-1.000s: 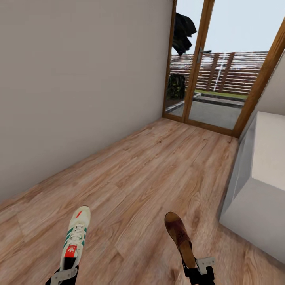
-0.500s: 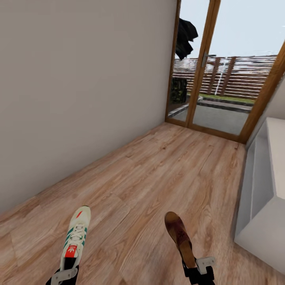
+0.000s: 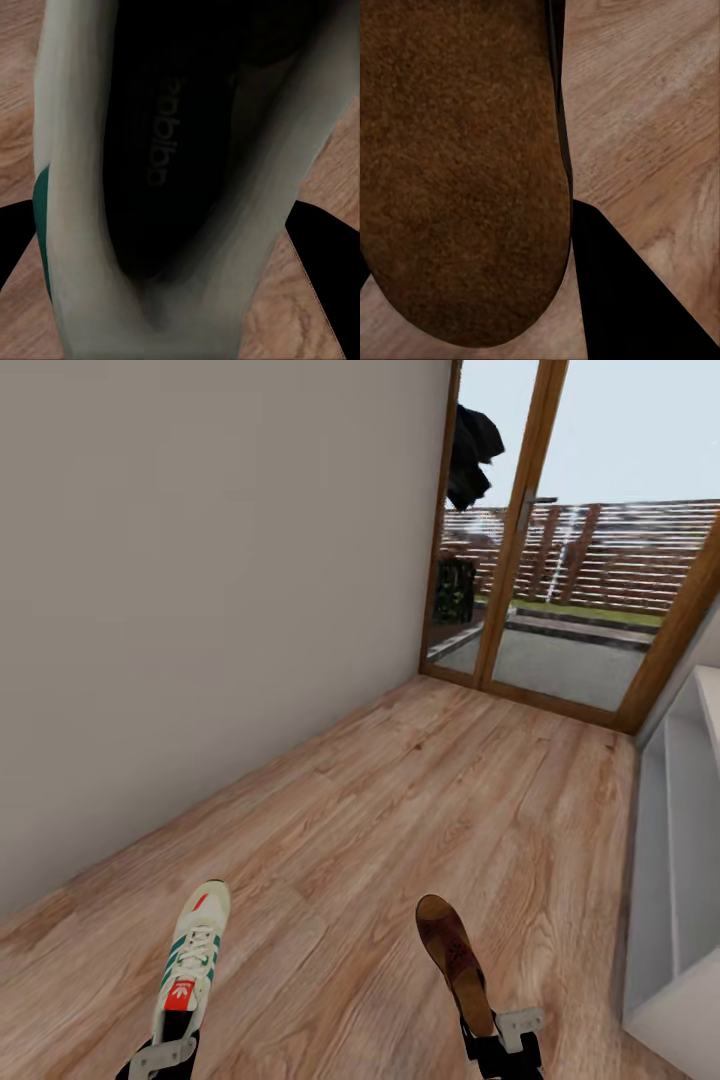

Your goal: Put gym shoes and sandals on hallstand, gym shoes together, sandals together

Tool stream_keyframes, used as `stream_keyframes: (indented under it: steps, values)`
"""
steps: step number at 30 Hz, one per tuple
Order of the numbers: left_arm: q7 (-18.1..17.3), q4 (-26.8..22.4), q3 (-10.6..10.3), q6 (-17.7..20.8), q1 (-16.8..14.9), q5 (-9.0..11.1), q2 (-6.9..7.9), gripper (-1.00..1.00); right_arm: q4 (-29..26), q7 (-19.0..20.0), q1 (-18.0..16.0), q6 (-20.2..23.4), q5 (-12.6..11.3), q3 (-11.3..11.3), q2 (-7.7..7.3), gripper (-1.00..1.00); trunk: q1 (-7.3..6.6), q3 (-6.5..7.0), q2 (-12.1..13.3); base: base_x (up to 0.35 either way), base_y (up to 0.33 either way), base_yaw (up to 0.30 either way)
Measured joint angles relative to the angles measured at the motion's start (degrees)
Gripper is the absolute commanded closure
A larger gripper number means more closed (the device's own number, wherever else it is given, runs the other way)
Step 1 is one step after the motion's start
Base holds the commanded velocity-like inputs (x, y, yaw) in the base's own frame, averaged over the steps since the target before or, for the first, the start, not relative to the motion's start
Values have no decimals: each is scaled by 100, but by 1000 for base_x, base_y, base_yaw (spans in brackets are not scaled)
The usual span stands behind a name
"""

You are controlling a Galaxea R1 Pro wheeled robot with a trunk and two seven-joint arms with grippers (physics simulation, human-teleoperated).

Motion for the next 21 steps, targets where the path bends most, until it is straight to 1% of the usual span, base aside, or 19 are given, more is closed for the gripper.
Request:
stream_keyframes:
  steps: [10, 14, 21]
  values:
    - [0, 8, 0, 2, 0, 0, 0, 100, 0, -3, 0, 0, -10, 0, -1, 100, 0, 0, 0, 335, 0, -11]
    - [6, 64, 0, 0, -1, 1, 7, 100, -6, -7, 1, 0, -16, 0, 0, 100, 0, 0, 0, 335, 0, -215]
    - [7, 91, 0, 0, -1, 8, 8, 100, -2, -5, 1, 0, -18, -6, -7, 100, 0, 2, 0, 335, 0, -279]
